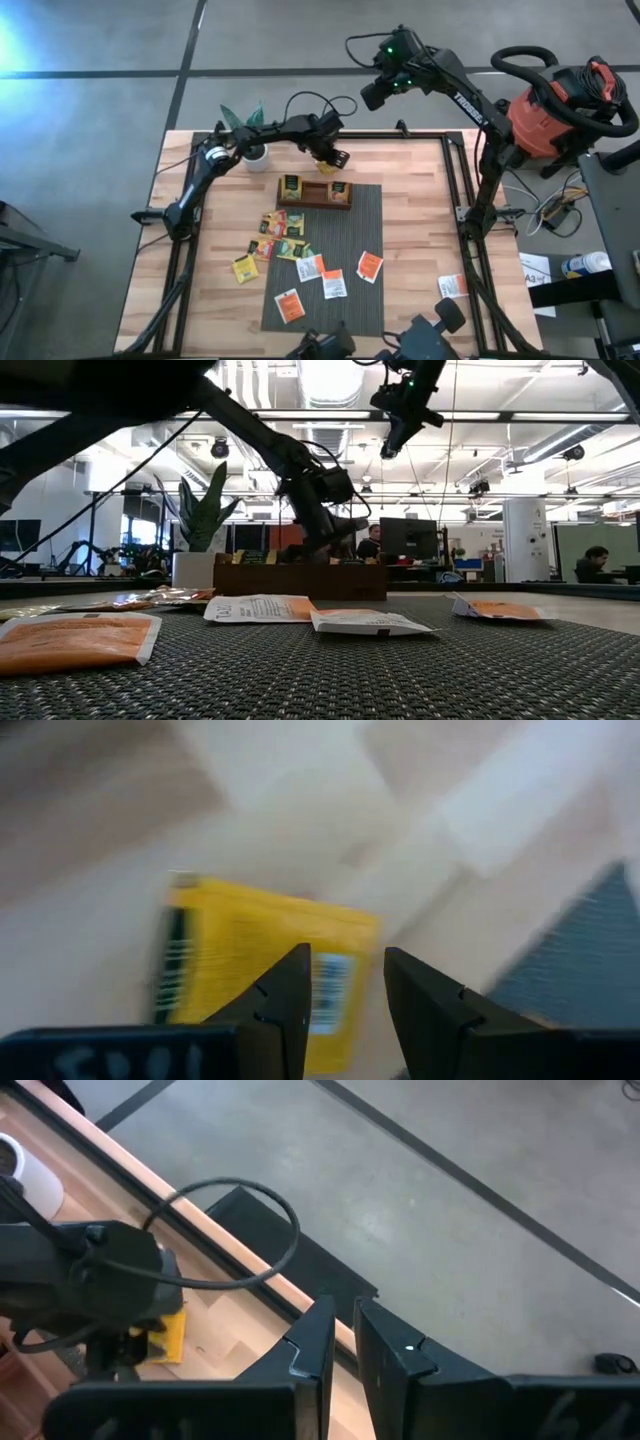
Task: Pick & Place Tea
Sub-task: Put the orange tea bag into the right compartment of the wooden organizer
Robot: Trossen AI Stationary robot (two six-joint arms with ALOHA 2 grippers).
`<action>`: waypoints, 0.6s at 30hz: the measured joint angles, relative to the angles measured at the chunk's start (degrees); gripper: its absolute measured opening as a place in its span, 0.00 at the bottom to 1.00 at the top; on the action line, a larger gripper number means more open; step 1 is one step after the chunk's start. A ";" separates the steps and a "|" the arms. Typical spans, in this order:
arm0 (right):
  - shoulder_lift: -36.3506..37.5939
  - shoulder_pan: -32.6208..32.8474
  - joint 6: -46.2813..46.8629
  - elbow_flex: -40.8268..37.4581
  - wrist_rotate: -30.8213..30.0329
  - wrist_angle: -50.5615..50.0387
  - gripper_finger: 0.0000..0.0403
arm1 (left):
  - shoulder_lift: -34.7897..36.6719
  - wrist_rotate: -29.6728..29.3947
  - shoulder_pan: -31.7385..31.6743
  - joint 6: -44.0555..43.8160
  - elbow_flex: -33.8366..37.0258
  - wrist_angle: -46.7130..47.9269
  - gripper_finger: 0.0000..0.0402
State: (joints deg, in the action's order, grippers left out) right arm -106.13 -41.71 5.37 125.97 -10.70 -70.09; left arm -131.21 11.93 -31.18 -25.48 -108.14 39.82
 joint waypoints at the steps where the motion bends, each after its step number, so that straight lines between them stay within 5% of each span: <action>1: 0.00 0.00 0.00 0.00 0.00 0.02 0.11 | -0.57 1.64 0.05 -0.36 -0.38 -0.09 0.31; 9: 0.00 0.07 -0.16 -0.29 0.04 -2.43 0.11 | -0.95 1.56 0.03 0.30 -4.86 3.40 0.31; 18: 0.00 0.04 -0.79 -2.40 0.13 -1.37 0.11 | 2.26 -10.65 -0.48 5.29 -4.32 11.73 0.31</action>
State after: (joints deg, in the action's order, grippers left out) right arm -106.13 -41.67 4.58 123.58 -10.57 -71.46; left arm -128.95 1.28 -31.66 -20.19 -112.47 51.55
